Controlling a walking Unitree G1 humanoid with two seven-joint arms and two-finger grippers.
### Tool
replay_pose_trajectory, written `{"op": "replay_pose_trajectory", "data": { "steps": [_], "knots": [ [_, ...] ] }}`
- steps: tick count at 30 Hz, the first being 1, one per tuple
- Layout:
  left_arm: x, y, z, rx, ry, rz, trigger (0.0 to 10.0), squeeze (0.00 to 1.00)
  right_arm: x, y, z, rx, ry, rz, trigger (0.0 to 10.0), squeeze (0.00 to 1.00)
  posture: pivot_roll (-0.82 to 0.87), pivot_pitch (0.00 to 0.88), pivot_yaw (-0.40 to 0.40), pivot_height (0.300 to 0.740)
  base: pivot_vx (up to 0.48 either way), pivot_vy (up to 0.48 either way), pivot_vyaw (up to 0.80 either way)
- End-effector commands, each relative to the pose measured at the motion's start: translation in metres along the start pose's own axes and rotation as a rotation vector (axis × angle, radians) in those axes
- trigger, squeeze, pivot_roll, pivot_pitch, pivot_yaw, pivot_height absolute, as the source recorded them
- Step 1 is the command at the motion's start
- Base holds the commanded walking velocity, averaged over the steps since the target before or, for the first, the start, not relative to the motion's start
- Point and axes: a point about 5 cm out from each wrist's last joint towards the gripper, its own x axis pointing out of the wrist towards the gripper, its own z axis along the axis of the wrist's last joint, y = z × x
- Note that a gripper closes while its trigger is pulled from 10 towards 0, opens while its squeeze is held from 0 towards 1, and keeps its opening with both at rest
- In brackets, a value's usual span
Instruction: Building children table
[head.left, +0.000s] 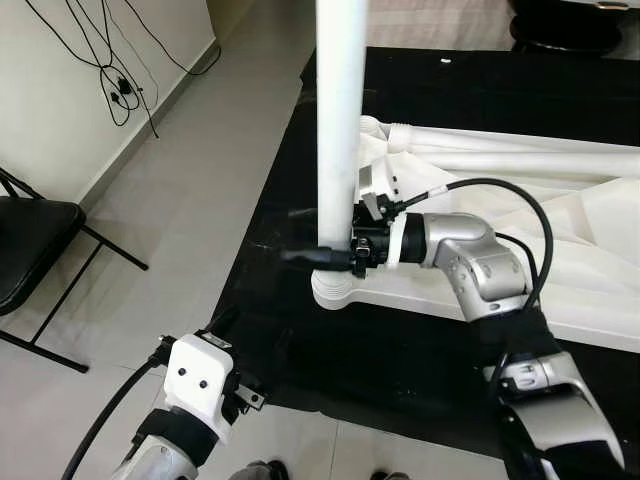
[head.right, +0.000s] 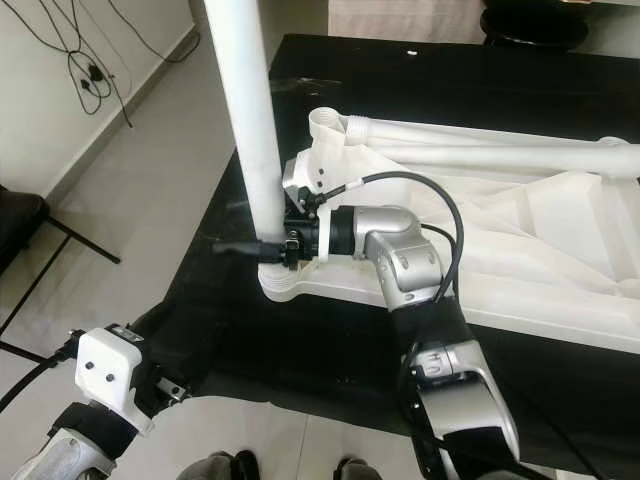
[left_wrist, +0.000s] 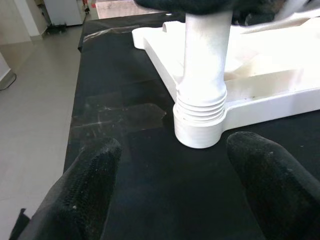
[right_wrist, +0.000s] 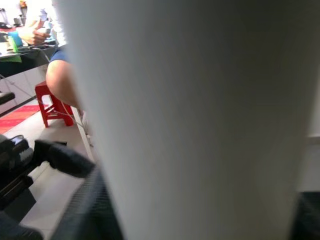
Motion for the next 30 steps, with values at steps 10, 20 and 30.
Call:
{"op": "replay_pose_trajectory", "data": {
  "steps": [10, 20, 30],
  "knots": [
    [-0.001, -0.005, -0.003, -0.031, 0.008, -0.009, 10.0, 0.00, 0.005, 0.017, -0.020, 0.037, -0.040, -0.252, 0.0, 0.00, 0.06, 0.218, -0.033, 0.740, 0.000, 0.000, 0.00],
    [-0.003, -0.003, -0.003, -0.028, 0.009, -0.002, 10.0, 0.00, -0.001, 0.063, -0.072, 0.060, 0.173, -0.928, 0.0, 0.00, 0.05, 0.223, -0.013, 0.740, 0.000, 0.000, 0.00],
    [0.001, -0.001, -0.004, -0.028, 0.010, -0.012, 10.0, 0.00, 0.018, 0.045, -0.048, 0.014, 0.079, -0.921, 10.0, 0.90, 0.06, 0.211, -0.014, 0.740, 0.000, 0.000, 0.00]
  ]
}}
